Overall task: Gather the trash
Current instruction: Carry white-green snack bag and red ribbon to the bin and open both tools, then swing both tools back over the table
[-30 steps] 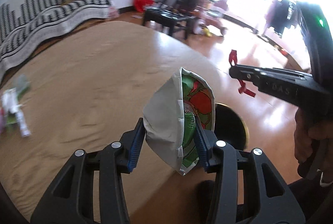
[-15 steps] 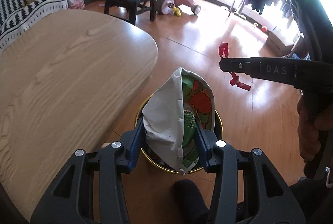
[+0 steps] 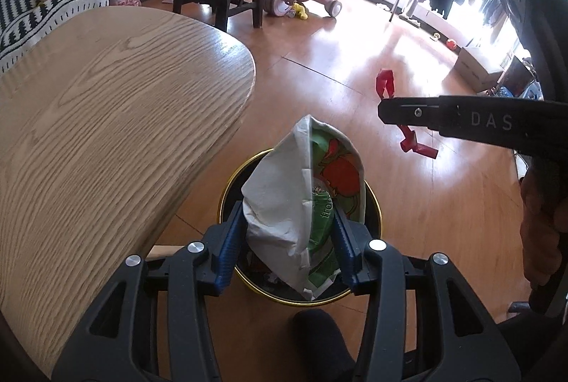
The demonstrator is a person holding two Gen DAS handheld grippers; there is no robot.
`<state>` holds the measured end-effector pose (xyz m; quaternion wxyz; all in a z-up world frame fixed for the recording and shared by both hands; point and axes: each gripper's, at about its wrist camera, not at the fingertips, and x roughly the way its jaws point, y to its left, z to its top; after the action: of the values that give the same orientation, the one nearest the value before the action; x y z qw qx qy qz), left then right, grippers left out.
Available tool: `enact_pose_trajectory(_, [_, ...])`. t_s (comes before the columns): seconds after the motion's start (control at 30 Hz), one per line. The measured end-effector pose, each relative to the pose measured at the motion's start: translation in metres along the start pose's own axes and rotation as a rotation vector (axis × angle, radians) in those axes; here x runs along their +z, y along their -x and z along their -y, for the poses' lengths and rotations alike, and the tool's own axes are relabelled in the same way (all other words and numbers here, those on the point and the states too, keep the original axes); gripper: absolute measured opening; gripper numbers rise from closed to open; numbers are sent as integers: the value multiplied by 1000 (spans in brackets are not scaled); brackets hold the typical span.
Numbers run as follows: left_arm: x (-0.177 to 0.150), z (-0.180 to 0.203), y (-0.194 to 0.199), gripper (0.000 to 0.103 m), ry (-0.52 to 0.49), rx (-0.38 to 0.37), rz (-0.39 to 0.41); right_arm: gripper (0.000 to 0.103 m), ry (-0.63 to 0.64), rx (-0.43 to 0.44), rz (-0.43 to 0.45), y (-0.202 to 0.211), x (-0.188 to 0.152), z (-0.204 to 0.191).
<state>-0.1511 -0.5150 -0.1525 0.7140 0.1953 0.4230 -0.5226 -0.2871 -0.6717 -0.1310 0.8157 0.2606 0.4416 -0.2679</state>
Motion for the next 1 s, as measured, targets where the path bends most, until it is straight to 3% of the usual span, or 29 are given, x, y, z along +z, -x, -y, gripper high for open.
enact_pose_trajectory(0.07, [0,0,1,61,-6,-5,10,10,-3,-3,-4,0,0,1])
enact_pose_trajectory(0.17, [-2,0,5,71,-11,-19,25,13,-8,-8,-6,-1,0,1])
enact_pose_trajectory(0.23, [-3,2,6,73,-15,-22,28,31,-12,-16,1,0,0,1])
enact_pose_trajectory(0.27, [-3,2,6,74,-15,-24,29,54,-14,-19,13,2,1,0])
enact_pose_trajectory(0.3, [-2,2,7,74,-14,-26,27,65,-13,-21,26,4,1,0])
enact_pose_trajectory(0.5, [-1,-9,28,86,14,-34,37,66,23,-2,68,16,8,-24])
enact_pose_trajectory(0.67, [-8,-48,75,97,79,26,88,73,85,43,125,29,18,-77])
enact_pose_trajectory(0.83, [-26,-116,131,97,193,128,117,75,155,122,150,31,26,-154])
enact_pose_trajectory(1.0, [-72,-204,205,97,314,307,158,75,262,212,177,35,26,-249])
